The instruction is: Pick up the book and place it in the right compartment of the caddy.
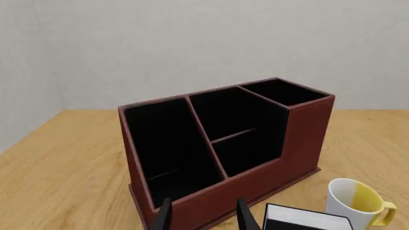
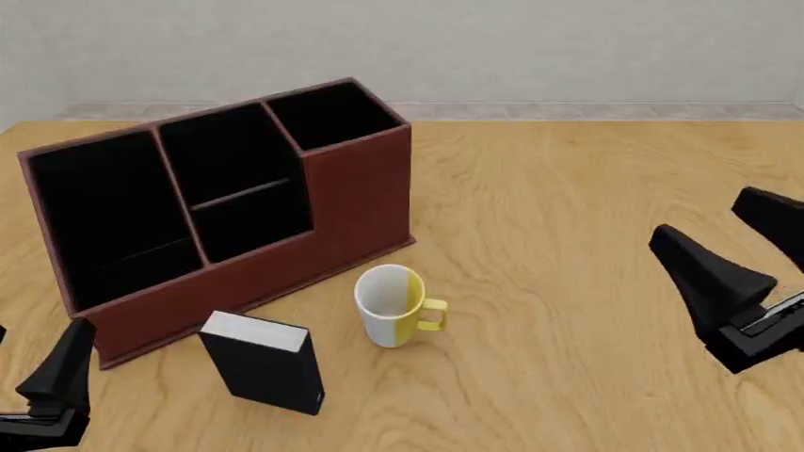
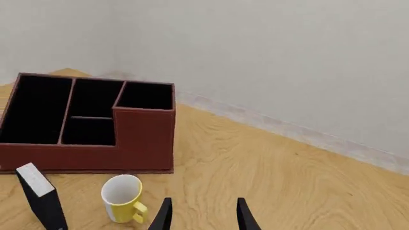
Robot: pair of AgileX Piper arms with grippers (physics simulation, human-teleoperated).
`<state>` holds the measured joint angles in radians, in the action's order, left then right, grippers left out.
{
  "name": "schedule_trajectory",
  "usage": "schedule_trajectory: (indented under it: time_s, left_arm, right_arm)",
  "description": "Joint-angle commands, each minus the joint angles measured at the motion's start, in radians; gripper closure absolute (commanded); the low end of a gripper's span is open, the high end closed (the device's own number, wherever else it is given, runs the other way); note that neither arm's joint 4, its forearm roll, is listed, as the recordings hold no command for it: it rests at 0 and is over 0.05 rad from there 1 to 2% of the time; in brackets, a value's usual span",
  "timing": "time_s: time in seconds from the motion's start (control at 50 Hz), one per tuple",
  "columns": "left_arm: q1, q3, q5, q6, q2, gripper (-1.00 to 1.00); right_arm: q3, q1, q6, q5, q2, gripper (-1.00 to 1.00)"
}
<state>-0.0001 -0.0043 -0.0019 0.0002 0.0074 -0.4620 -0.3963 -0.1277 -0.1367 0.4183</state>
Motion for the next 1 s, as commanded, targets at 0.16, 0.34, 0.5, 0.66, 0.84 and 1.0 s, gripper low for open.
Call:
schedule_trajectory:
  time_s: [0.16, 0.34, 0.5, 0.66, 0.84, 1.0]
  left_arm:
    - [0.0, 0.0, 0.0, 0.0, 0.0, -1.0]
    - [0.0, 0.0, 0.0, 0.0, 0.0, -1.0]
    - [0.0, 0.0, 0.0, 0.0, 0.0, -1.0]
    - [0.0, 0.0, 0.0, 0.0, 0.0, -1.0]
    - [0.0, 0.0, 0.0, 0.0, 0.0, -1.0]
    - [0.0, 0.0, 0.0, 0.0, 0.0, -1.0]
  right_arm:
    - [-0.175, -0.244, -0.066, 0.044, 0.379, -1.0]
    - [-0.236, -0.329, -0.054, 0.098, 0.543, -1.0]
    - [-0.286, -0.4, -0.028, 0.14, 0.696, -1.0]
    - [-0.339, -0.445, -0.025, 0.147, 0.793, -1.0]
    - [-0.41, -0.493, -0.032, 0.143, 0.885, -1.0]
    - [-0.461, -0.543, -0.022, 0.135, 0.968, -1.0]
